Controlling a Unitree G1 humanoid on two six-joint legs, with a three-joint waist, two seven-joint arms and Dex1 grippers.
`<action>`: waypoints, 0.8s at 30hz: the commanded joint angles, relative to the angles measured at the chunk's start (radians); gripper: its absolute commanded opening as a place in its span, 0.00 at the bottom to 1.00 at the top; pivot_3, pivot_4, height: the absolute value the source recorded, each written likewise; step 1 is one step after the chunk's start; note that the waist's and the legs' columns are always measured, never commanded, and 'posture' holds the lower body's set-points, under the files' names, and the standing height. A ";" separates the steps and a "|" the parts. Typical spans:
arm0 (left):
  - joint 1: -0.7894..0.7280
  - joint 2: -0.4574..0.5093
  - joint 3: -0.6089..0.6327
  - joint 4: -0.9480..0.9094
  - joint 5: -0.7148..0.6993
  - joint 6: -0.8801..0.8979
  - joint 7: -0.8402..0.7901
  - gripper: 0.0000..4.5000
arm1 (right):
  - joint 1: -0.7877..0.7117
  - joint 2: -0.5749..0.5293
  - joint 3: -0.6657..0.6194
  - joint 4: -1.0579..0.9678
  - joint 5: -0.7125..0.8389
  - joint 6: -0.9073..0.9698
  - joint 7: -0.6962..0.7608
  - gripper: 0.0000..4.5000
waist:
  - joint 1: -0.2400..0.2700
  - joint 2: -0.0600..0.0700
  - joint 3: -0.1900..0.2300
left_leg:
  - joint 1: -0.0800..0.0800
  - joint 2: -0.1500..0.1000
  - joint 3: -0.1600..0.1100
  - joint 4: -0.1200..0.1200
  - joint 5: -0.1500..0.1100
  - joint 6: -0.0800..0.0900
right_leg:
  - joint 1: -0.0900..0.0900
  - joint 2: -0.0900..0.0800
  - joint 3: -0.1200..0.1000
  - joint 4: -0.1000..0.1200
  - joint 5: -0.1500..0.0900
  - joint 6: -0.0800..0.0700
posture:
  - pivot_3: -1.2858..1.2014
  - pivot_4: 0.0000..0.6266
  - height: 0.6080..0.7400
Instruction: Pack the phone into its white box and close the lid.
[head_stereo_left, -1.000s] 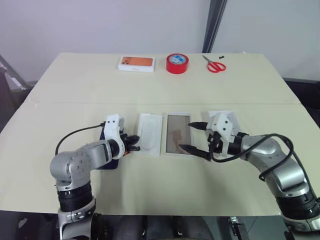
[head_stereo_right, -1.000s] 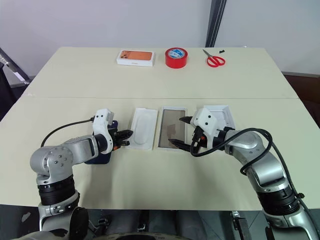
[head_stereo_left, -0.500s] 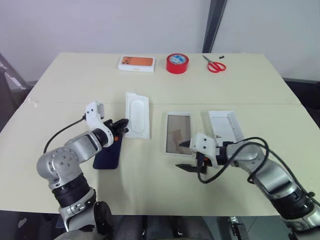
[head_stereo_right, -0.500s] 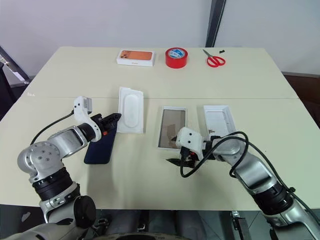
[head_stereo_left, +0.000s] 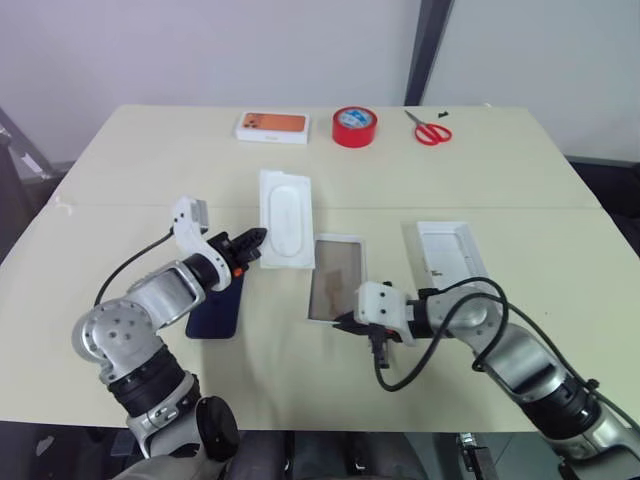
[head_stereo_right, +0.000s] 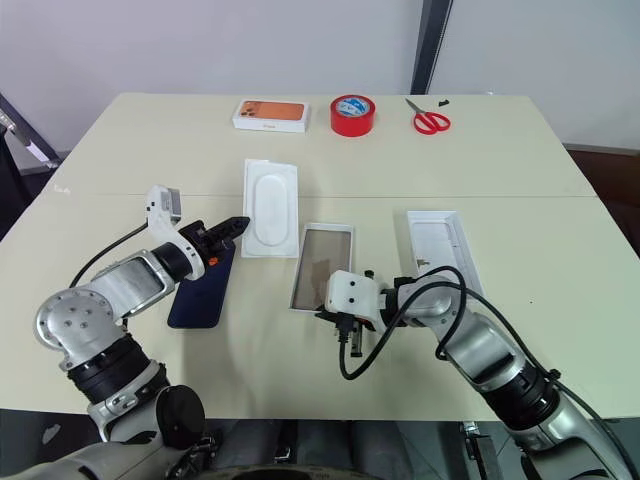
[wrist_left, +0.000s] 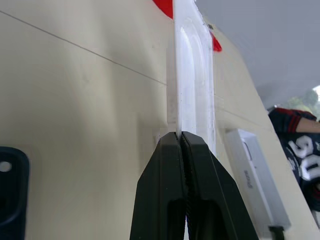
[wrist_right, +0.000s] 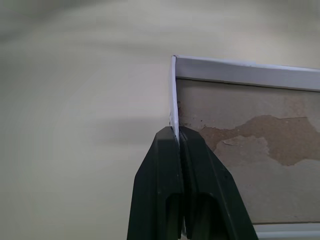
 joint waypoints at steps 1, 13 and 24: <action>-0.016 -0.012 -0.004 -0.023 -0.022 0.040 0.014 0.00 | -0.041 0.030 0.000 -0.001 -0.017 -0.003 -0.015 0.01 | 0.001 0.000 0.000 | 0.000 0.000 0.000 0.000 0.000 0.000 | 0.000 0.000 0.000 0.000 0.000 0.000 | 0.52 0.24 0.95; 0.004 -0.093 -0.071 -0.014 -0.012 0.062 0.061 0.00 | 0.022 -0.078 -0.168 -0.104 0.119 0.056 0.082 0.67 | 0.002 0.000 0.000 | 0.000 0.000 0.000 0.000 0.000 0.000 | 0.000 0.000 0.000 0.000 0.000 0.000 | 0.52 0.24 0.95; 0.043 -0.115 -0.145 0.027 -0.010 0.062 0.123 0.00 | 0.061 -0.156 -0.280 -0.097 0.155 0.061 0.078 0.67 | 0.001 -0.001 0.000 | 0.000 0.000 0.000 0.000 0.000 0.000 | 0.000 0.000 0.000 0.000 0.000 0.000 | 0.52 0.24 0.95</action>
